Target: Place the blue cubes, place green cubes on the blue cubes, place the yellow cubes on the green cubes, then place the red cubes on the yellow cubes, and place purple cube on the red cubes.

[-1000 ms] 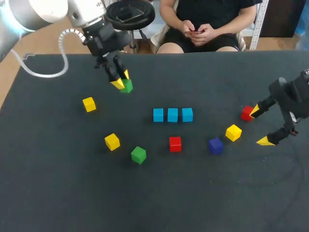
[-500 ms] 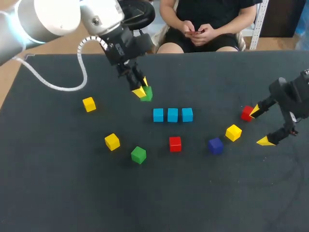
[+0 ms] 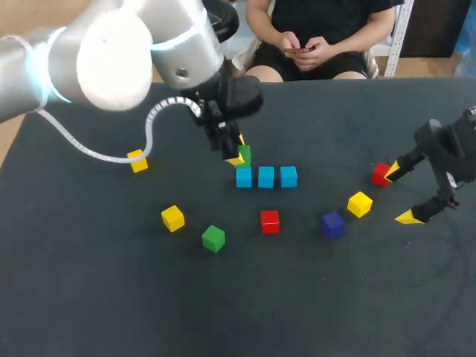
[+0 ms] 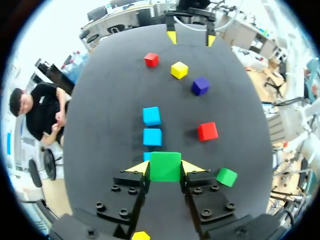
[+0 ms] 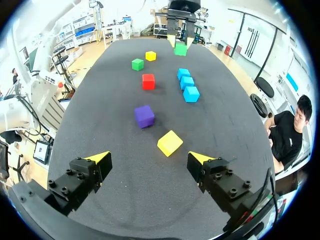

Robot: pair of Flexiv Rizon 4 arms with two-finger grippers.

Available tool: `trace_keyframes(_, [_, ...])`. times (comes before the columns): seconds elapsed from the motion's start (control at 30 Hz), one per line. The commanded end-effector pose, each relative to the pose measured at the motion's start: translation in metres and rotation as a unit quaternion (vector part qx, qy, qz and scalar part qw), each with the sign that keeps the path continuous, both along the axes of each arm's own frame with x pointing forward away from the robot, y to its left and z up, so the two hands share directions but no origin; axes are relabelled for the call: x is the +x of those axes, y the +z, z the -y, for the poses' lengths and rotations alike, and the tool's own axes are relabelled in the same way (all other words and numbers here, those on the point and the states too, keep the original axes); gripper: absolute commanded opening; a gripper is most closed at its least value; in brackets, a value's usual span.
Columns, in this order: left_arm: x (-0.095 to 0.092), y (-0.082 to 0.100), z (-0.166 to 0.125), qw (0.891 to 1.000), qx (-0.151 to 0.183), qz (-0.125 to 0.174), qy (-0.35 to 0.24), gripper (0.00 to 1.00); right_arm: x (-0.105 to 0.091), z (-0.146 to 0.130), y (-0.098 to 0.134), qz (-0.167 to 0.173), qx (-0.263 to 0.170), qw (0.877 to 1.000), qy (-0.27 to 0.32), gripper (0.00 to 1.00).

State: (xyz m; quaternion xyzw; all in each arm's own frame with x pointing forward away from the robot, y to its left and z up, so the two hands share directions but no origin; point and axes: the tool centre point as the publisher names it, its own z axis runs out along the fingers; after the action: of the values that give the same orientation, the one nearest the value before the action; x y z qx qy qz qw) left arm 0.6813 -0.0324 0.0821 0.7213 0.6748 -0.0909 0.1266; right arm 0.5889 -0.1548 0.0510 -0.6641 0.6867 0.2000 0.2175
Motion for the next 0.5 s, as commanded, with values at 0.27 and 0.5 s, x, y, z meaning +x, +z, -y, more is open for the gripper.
trace_keyframes(0.27, [0.0029, -0.0006, -0.0079, 0.984, -0.029, 0.168, 0.049, 0.0, 0.0007, -0.0001, -0.0011, 0.0, 0.001, 1.0, 0.0, 1.0])
trace_keyframes(0.5, [0.0029, -0.0006, -0.0079, 0.984, -0.029, 0.168, 0.049, 0.0, 0.0007, -0.0001, -0.0011, 0.0, 0.001, 1.0, 0.0, 1.0])
